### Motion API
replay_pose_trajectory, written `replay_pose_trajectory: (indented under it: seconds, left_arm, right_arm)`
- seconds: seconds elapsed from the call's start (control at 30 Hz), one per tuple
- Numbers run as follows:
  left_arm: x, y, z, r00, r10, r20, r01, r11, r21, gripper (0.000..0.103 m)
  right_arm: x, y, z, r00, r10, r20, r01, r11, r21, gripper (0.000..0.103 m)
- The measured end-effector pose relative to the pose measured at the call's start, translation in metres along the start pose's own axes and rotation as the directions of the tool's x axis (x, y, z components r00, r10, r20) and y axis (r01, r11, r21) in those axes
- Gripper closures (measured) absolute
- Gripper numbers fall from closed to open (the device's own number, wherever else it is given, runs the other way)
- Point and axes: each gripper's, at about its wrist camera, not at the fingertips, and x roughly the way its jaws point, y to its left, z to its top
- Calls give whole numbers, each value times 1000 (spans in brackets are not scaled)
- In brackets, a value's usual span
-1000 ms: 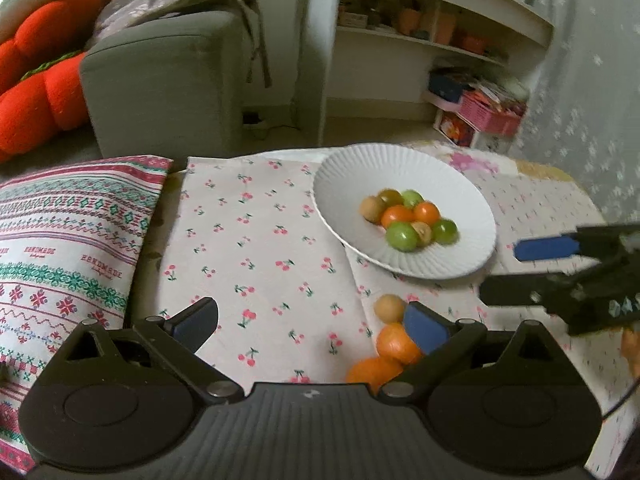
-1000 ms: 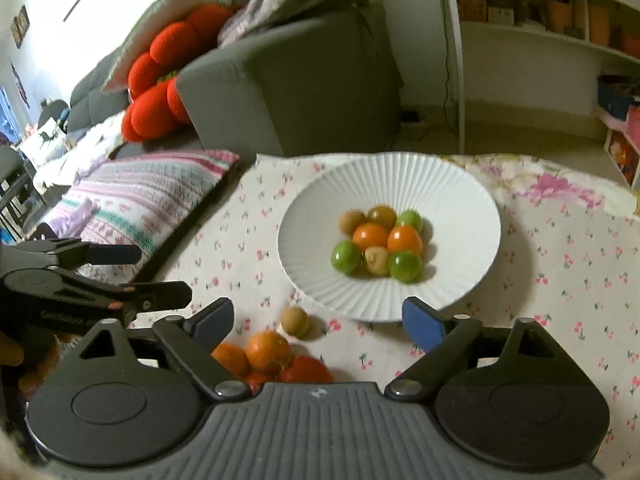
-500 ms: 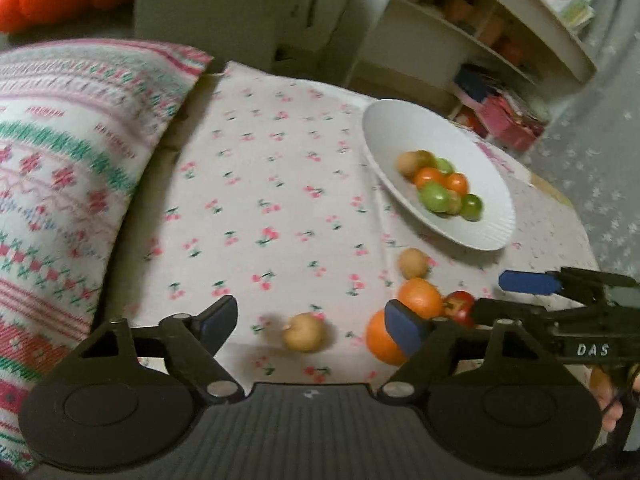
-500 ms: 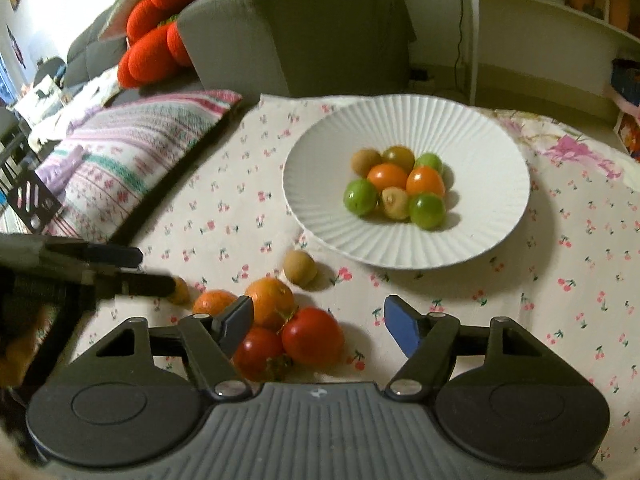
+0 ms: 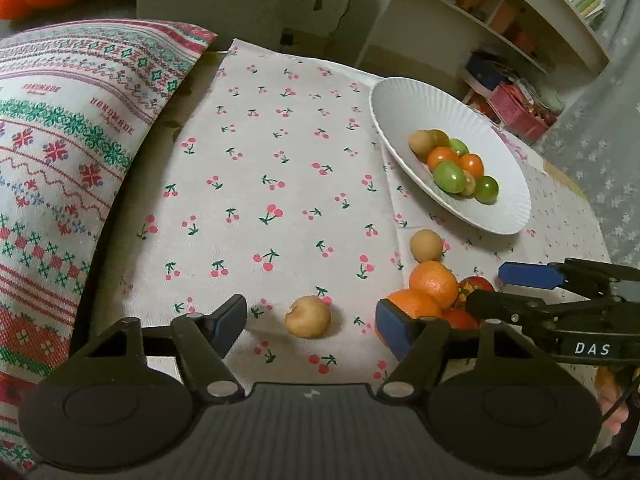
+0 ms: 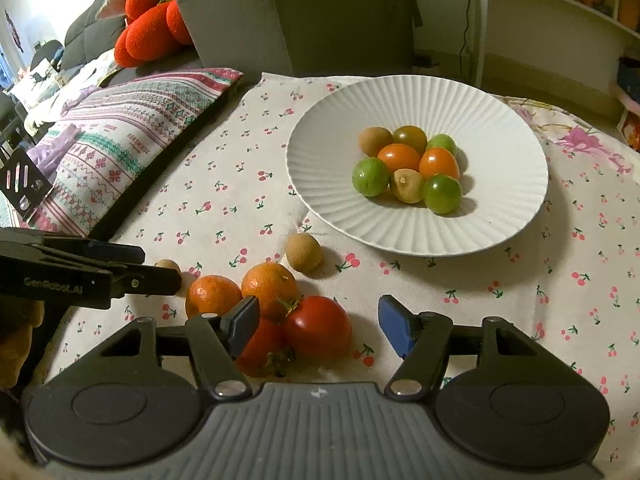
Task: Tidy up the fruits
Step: 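Move both open grippers back to the fruit pile, then grasp a small tan round fruit with each gripper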
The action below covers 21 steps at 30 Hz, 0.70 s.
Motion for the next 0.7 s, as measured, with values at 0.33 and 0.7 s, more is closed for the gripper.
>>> replay_pose_trajectory:
  seconds: [0.33,0.7]
  left_arm:
    - [7,5,-2,1000,-7,-18,5,997,-78,78]
    - [8,-1,-1,1000,8,-13,-8,998,-63,79]
  right_arm:
    - [11,-6,11,998,16,60,-25,988,155,42]
    - [39,8,16,997,-48,64,40,990,135,63]
